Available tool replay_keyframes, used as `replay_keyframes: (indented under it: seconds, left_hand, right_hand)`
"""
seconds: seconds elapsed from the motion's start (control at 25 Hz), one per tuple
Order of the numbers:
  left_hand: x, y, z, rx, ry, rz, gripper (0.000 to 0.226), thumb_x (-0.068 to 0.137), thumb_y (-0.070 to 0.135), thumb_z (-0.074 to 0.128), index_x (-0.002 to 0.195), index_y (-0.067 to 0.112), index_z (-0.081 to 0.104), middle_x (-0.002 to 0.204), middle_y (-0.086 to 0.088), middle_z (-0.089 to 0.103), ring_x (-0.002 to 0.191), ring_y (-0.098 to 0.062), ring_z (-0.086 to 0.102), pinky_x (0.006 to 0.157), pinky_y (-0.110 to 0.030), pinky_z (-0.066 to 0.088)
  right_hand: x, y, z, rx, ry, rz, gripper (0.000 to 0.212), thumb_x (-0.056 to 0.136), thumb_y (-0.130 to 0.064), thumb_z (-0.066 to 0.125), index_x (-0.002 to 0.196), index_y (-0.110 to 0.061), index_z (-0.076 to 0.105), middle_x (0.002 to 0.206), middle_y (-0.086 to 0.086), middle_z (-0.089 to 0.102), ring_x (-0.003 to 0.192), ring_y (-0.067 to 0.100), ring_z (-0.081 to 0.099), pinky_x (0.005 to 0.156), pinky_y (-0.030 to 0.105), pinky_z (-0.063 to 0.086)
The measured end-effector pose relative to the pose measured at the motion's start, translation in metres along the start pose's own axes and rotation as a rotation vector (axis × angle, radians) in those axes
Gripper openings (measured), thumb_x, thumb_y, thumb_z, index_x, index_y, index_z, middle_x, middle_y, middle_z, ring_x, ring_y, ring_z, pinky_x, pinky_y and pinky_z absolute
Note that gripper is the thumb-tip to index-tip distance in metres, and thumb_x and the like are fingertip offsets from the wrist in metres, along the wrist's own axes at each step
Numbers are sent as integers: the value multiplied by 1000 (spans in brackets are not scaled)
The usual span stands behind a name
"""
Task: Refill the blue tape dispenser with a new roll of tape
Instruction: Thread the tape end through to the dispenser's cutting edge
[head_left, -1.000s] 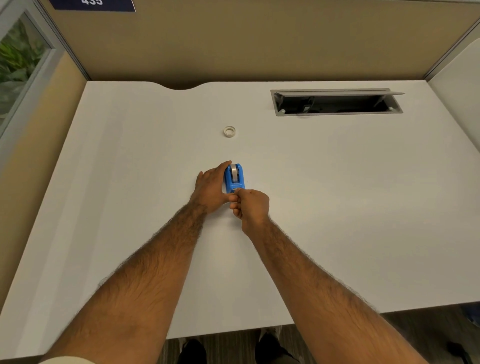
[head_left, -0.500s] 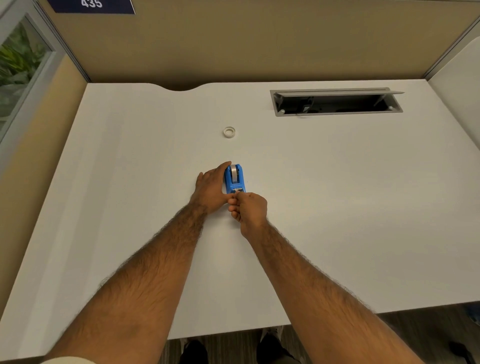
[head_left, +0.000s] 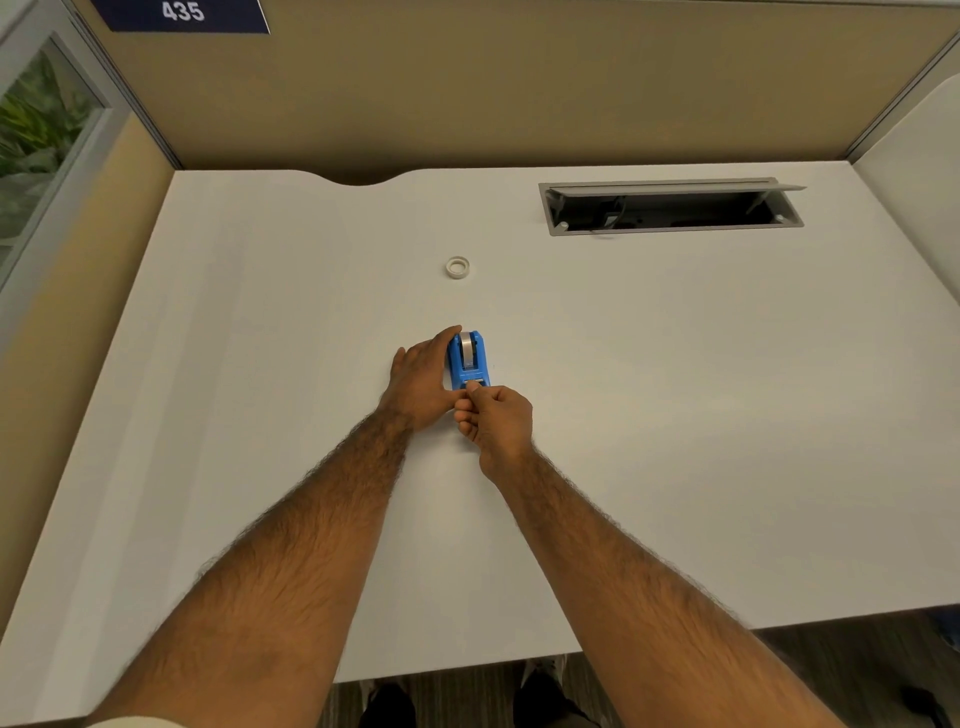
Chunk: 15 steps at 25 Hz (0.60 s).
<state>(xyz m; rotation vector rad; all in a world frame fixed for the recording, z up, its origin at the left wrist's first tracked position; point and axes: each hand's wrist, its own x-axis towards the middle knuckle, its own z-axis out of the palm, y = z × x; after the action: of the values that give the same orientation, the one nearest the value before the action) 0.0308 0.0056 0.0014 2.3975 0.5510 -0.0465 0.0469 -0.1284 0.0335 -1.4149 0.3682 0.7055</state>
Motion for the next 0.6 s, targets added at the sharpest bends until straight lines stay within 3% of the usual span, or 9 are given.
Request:
replay_keyframes:
  seconds: [0.28,0.6]
  left_hand:
    - [-2,4,-3,4,13,8,88,81,38,76,153,26,27,150,0,48,137,-22,44,120,-49,22]
    - [-4,5,-6,17,6,15,90,80,42,76,153,27,27,148,1,49,136,-21,45,119,-47,25]
  right_hand:
    - [5,0,0,-52,2,14,23,97,-18,61,101,4,66,71,10,66,54,13,57,52,23,53]
    - [6,-1,-7,-57,-80,30,24,98,-14,58,108,7,64,78,13,66,60,15,59,57,26,54]
